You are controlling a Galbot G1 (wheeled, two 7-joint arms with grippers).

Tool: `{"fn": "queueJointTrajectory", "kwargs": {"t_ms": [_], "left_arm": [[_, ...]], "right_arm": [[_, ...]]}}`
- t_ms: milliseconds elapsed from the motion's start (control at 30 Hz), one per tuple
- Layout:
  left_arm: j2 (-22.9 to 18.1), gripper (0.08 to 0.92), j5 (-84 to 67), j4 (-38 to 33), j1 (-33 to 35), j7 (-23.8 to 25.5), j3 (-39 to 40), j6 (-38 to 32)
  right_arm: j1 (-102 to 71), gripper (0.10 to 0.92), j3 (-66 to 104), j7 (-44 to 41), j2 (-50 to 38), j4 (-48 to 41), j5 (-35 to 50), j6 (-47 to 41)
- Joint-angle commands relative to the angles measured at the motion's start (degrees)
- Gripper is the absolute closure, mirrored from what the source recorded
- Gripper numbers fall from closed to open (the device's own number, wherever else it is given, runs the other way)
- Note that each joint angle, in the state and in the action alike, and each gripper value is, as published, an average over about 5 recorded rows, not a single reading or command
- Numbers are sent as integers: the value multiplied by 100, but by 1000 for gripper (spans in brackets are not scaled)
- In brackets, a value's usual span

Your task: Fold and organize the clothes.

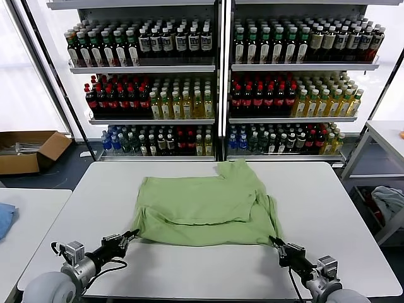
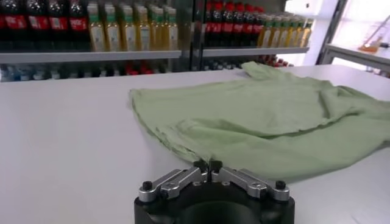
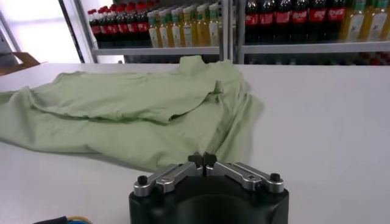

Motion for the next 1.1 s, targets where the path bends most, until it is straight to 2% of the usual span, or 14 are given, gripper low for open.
{"fn": "queueJointTrajectory", "kwargs": {"t_ms": [33,233,367,500,633,933,1100], "left_arm": [[201,897,-71,-184,585,290,-294,-71],[151,898,250,-526,1175,250,-736,153],[155,897,444,-926,1842,146,-1101,426],[167,897,584,-1300,2511,67,-1441,575],[99,899,715,-1486,2862,35,-1601,619],[-55,898,828,-1611,2888,-73,-1579,615],[-33,867,700,-1662,2708,-172,-1711,655]], "right_arm": [[-829,920,556,-61,22,440,134,24],[-1532,920,745,-86,285,945,59,-15],[-1910,920,804,-81,391,1251,-34,-56],[-2085,920,886,-83,363,1403,-135,-105],[-2204,920,926,-142,261,1457,-178,-134],[-2406,913,917,-427,210,1632,-276,-291],[-2405,802,1019,-638,127,1712,-224,-331]]}}
